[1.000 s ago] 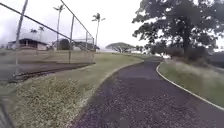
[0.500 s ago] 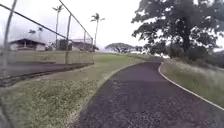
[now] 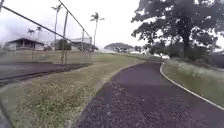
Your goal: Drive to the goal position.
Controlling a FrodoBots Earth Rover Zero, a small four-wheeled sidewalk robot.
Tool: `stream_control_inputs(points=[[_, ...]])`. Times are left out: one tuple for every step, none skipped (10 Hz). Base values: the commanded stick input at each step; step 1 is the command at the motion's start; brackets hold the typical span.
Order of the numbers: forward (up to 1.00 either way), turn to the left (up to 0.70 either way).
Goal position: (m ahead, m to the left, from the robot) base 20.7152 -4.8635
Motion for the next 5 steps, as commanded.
stream_control_inputs(points=[[0.70, -0.02], [0.70, -0.10], [0.70, -0.02], [0.70, 0.00], [0.70, 0.00]])
